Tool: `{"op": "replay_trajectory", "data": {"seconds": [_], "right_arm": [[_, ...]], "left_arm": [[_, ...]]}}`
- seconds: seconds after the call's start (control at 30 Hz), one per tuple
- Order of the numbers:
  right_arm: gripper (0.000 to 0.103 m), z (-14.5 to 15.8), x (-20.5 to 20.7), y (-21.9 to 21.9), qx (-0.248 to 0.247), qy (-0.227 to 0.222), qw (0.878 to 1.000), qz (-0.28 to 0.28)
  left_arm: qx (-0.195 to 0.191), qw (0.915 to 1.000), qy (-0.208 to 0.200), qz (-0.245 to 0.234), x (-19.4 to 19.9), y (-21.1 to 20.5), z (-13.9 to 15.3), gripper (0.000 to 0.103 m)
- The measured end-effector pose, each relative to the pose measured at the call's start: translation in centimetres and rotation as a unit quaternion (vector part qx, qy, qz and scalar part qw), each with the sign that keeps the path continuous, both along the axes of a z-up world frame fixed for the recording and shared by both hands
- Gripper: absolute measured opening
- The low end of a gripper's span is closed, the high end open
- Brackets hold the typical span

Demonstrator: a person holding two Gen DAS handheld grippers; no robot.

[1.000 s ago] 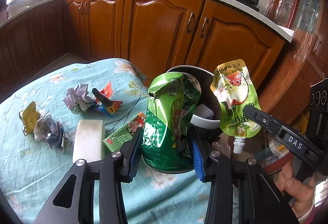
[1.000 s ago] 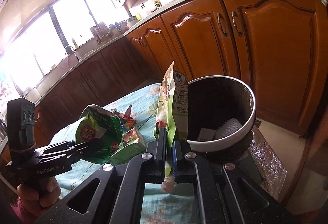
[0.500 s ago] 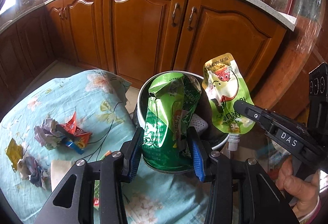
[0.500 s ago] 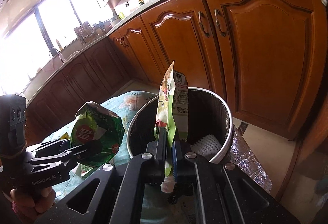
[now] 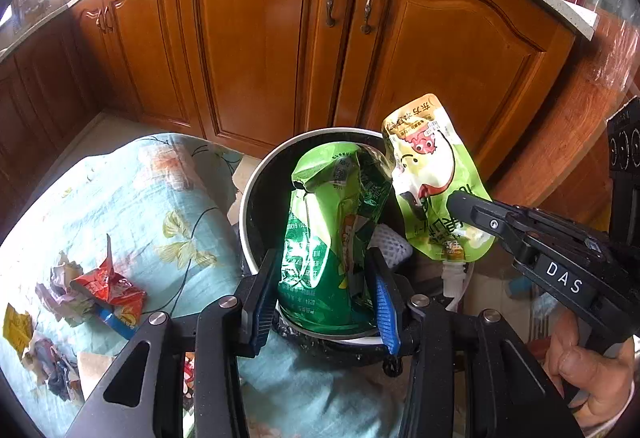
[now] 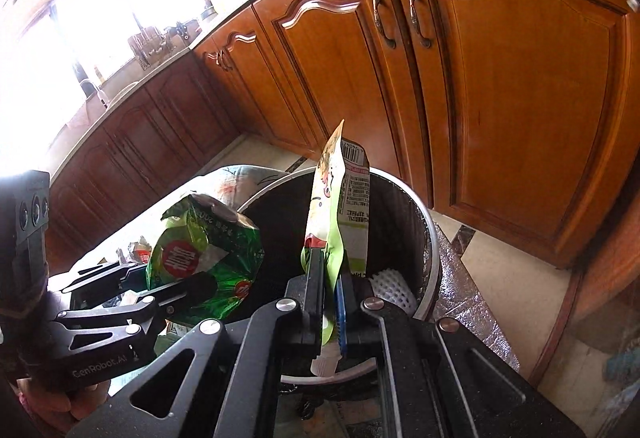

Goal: Collect trash
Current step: 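Carry the can and pouch over the bin and open both tools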

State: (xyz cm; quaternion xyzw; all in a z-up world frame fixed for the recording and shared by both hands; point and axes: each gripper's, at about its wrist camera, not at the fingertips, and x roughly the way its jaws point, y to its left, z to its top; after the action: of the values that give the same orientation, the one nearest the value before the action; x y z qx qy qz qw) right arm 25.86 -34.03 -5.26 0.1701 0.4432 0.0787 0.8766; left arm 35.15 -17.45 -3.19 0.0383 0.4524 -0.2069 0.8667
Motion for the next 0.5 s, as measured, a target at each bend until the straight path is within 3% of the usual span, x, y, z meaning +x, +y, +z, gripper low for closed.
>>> {"op": "replay_trajectory", "data": {"seconds": [0.2, 0.33, 0.43, 0.5], "right_arm": [[0.010, -0.5, 0.8, -0.4, 0.009, 0.009, 1.000, -0.003], [0.027, -0.4, 0.4, -0.8, 0.019, 0.004, 1.000, -0.014], [0.029, -0.2, -0.6, -0.8, 0.028, -0.007, 0.999, -0.018], [0.037, 0.0, -1.4, -0.6, 0.035, -0.017, 0.999, -0.020]], "left_arm": [[-0.004, 1.0000, 0.001, -0.001, -0.7, -0.2, 0.6, 0.048], [-0.015, 0.9999, -0.006, 0.005, -1.6, 0.7, 1.3, 0.052], [-0.028, 0.9995, -0.008, 0.011, -2.6, 1.8, 1.5, 0.053], [-0.037, 0.9991, -0.009, 0.019, -3.6, 2.8, 1.5, 0.054]]}}
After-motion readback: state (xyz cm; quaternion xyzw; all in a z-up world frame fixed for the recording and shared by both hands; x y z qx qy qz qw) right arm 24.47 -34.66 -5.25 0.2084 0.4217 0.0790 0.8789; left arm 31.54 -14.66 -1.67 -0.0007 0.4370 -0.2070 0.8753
